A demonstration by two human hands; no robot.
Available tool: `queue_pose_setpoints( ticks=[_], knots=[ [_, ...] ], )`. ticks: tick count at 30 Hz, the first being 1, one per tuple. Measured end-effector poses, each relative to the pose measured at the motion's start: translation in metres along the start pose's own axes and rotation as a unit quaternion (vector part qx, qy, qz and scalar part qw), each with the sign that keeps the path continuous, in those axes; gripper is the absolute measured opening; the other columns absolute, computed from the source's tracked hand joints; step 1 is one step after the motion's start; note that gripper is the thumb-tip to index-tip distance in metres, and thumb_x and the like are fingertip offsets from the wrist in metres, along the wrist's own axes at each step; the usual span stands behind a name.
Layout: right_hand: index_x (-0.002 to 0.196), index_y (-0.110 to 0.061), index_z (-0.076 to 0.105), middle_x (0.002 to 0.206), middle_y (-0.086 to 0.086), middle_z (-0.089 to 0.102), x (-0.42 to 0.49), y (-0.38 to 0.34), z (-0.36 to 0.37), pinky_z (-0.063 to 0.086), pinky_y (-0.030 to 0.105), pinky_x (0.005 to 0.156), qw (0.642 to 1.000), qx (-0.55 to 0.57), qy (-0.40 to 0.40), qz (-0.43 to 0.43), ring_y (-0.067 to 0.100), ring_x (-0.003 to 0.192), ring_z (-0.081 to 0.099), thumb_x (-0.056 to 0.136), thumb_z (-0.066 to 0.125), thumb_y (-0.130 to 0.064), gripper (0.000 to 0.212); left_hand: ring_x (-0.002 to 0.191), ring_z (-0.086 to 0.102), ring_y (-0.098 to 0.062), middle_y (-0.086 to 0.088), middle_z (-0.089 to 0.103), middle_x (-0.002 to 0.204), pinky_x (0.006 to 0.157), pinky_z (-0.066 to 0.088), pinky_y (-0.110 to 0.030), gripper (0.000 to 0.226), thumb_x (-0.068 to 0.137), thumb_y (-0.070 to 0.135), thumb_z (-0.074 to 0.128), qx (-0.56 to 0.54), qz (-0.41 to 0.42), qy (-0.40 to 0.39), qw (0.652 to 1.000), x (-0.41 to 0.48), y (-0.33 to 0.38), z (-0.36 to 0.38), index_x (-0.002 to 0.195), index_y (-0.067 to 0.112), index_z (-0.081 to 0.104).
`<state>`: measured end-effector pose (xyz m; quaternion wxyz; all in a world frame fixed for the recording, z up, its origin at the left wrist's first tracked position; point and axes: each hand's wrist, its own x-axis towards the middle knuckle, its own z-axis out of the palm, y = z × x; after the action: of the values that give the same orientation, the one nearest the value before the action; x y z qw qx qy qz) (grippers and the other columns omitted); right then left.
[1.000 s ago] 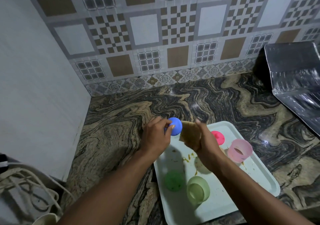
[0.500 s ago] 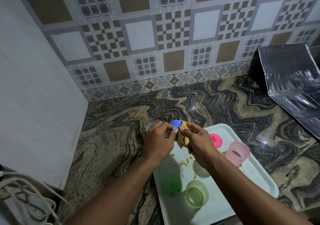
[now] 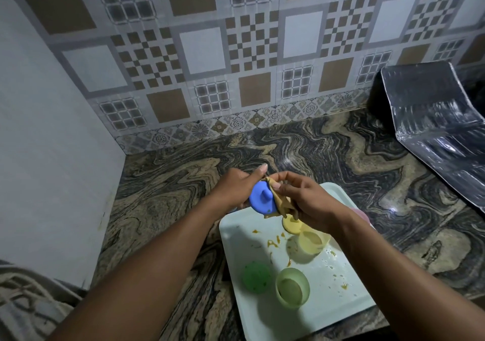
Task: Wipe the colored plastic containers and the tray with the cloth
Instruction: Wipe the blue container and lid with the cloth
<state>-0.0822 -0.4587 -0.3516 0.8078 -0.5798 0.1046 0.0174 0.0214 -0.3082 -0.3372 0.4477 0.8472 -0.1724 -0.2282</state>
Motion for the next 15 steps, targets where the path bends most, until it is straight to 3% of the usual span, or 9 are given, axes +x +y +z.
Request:
queue_pose_setpoints(
  ticks=[3,6,8,12,13,15],
  knots=[
    [0.106,-0.003,0.064,0.097,0.028,0.062,-0.003,0.005,-0.005,0.049,0.059,0.084,0.999,0.03,-0.014,0.004,0.037,0.083,0.061,0.089,0.068,-0.014,0.021,0.051,0.035,-0.02,-0.006,0.038,0.054,0.053,0.03,-0.029,0.061,0.086,0.063,0.066,-0.004,-0.025,0.027,0.999,-0.001,0.004,0.012,0.058,0.013,0.044],
    [0.104,-0.005,0.065,0.09,0.023,0.063,-0.005,0.016,-0.005,0.054,0.045,0.072,0.998,0.053,0.024,-0.002,0.03,0.069,0.061,0.088,0.069,-0.016,0.02,0.042,0.029,-0.017,0.003,0.032,0.043,0.048,0.023,-0.029,0.065,0.088,0.059,0.066,0.0,-0.022,0.127,0.992,-0.006,0.007,0.025,0.051,0.015,0.037],
    [0.104,-0.007,0.066,0.091,0.024,0.062,-0.006,0.026,0.001,0.051,0.042,0.073,0.993,0.093,0.066,-0.016,0.031,0.072,0.056,0.086,0.071,-0.018,0.022,0.037,0.027,-0.014,0.002,0.03,0.036,0.046,0.02,-0.033,0.068,0.095,0.052,0.061,-0.008,-0.027,0.198,0.98,-0.011,0.009,0.033,0.046,0.014,0.033],
    [0.114,0.0,0.059,0.091,0.024,0.071,-0.011,0.049,0.019,0.056,0.041,0.07,0.973,0.158,0.164,-0.022,0.034,0.074,0.064,0.095,0.063,-0.012,0.023,0.046,0.042,-0.019,-0.003,0.044,0.048,0.052,0.025,-0.036,0.066,0.104,0.046,0.046,-0.023,-0.058,0.298,0.953,-0.016,0.007,0.048,0.048,0.011,0.04],
    [0.115,0.001,0.059,0.088,0.024,0.07,-0.012,0.052,0.02,0.054,0.042,0.07,0.973,0.148,0.176,-0.021,0.034,0.074,0.062,0.095,0.063,-0.012,0.024,0.048,0.043,-0.017,-0.004,0.046,0.051,0.053,0.027,-0.035,0.064,0.104,0.046,0.044,-0.032,-0.073,0.29,0.954,-0.017,0.005,0.05,0.051,0.01,0.042],
    [0.111,-0.001,0.059,0.078,0.021,0.067,-0.014,0.049,0.016,0.047,0.038,0.066,0.977,0.114,0.181,-0.006,0.03,0.071,0.055,0.093,0.066,-0.015,0.024,0.05,0.046,-0.018,-0.005,0.05,0.058,0.053,0.033,-0.032,0.061,0.102,0.054,0.044,-0.057,-0.12,0.192,0.972,-0.014,-0.001,0.049,0.06,0.01,0.047]
  ],
)
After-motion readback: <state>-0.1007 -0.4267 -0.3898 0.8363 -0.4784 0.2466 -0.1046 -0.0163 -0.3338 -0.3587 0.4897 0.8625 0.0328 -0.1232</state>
